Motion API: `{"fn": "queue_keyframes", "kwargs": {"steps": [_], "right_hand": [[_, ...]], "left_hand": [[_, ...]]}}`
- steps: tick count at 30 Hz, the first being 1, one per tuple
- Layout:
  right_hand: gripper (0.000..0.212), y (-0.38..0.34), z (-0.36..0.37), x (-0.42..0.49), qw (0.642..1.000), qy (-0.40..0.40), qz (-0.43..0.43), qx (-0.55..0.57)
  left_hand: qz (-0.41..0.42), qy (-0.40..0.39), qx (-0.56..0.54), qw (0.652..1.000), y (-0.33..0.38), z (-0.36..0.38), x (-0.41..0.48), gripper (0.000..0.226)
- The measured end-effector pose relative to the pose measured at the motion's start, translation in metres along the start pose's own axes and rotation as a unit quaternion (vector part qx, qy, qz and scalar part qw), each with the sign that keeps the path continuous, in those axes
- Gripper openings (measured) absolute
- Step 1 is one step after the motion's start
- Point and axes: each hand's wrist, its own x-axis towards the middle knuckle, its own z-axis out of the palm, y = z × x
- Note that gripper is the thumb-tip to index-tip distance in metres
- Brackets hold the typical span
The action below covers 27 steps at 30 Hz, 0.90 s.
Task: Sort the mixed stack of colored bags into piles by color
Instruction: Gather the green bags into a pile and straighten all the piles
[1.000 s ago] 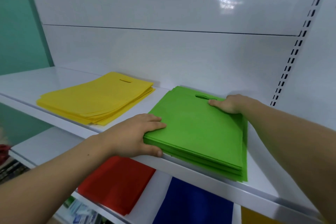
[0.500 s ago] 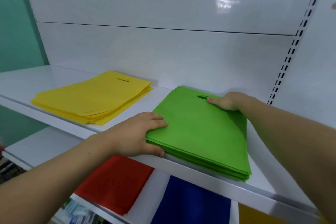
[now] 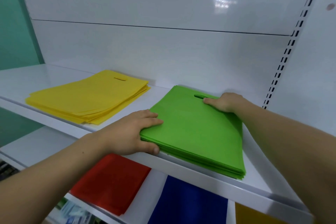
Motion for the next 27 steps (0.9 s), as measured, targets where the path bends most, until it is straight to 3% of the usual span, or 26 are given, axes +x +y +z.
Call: {"fn": "queue_keyframes", "kwargs": {"steps": [2, 8, 14, 27], "right_hand": [[0.136, 0.001, 0.005, 0.002, 1.0, 0.001, 0.008, 0.007], [0.138, 0.001, 0.003, 0.001, 1.0, 0.011, 0.003, 0.004], [0.109, -0.001, 0.01, -0.012, 0.999, 0.032, 0.006, 0.015], [0.09, 0.016, 0.009, -0.019, 0.998, 0.054, -0.027, 0.036]], "left_hand": [[-0.002, -0.013, 0.004, 1.0, 0.002, 0.001, 0.0, 0.128], [-0.036, -0.04, 0.013, 0.998, 0.001, -0.002, 0.001, 0.13], [-0.033, -0.038, 0.061, 0.997, 0.003, -0.003, 0.007, 0.135], [-0.025, -0.046, 0.053, 0.997, 0.006, -0.004, 0.008, 0.134]]}}
